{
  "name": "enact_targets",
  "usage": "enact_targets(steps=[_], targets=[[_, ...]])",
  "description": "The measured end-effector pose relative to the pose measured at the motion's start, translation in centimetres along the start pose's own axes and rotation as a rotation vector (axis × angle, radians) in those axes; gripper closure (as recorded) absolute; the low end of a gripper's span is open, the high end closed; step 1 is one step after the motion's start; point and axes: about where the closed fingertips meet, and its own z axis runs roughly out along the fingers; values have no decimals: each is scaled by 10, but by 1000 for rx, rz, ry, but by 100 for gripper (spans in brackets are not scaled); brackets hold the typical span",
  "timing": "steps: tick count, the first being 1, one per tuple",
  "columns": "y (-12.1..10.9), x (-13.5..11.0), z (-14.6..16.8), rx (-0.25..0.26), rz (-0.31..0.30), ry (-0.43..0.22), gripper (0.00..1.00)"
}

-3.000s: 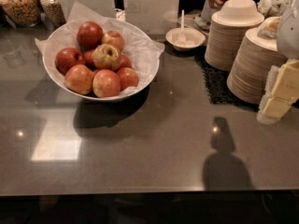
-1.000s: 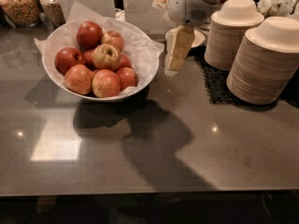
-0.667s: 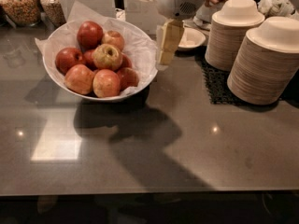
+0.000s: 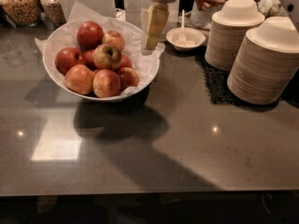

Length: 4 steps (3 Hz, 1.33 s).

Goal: Pick apple from white bowl

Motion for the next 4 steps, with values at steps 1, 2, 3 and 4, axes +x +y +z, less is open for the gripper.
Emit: enact_targets(steps=[1,2,3,4], targets=[[-2,4,18,43,-8,-46,0],[-12,0,55,89,-57,-152,0],[-12,0,55,89,-57,-152,0],[-14,-7,72,52,-173,-183,0]])
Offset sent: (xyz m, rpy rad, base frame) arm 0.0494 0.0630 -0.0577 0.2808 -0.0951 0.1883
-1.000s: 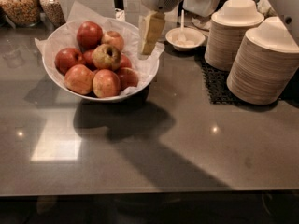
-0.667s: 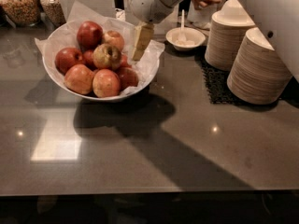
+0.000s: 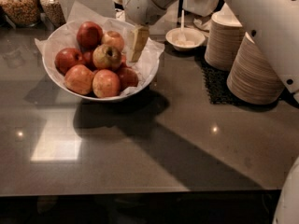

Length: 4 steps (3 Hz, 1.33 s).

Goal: Pick apple from white bowl

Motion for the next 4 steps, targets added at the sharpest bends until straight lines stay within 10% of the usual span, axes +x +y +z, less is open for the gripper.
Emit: enact_targets(steps=[1,4], targets=[[0,0,0,0,0,0,0],[-10,-23,36,-262,-355,-25,0]])
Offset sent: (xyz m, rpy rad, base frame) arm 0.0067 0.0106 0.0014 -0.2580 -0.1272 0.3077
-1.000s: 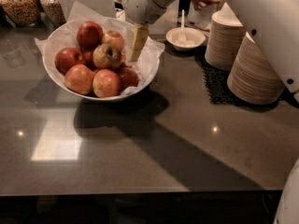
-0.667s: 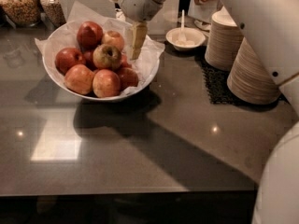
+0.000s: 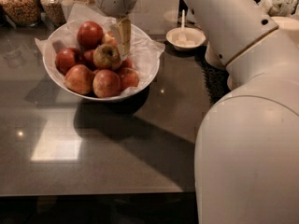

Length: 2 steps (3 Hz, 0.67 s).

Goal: Pick apple from white bowl

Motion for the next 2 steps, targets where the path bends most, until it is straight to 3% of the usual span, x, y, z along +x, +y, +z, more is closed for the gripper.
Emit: enact_targets(steps=[2], targets=[[5,-7,19,26,16,-47,0]])
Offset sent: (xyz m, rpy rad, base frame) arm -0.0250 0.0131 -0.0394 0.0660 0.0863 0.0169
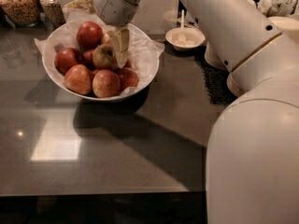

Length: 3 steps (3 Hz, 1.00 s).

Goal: Pick apple from white bowl

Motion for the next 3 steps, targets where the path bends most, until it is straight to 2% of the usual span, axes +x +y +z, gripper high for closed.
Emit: enact_targets(steps=[1,2,3], targets=[[15,-9,20,-3,27,-49,0],[16,-8,22,-6,32,-52,0],[46,2,28,-1,103,-49,0]])
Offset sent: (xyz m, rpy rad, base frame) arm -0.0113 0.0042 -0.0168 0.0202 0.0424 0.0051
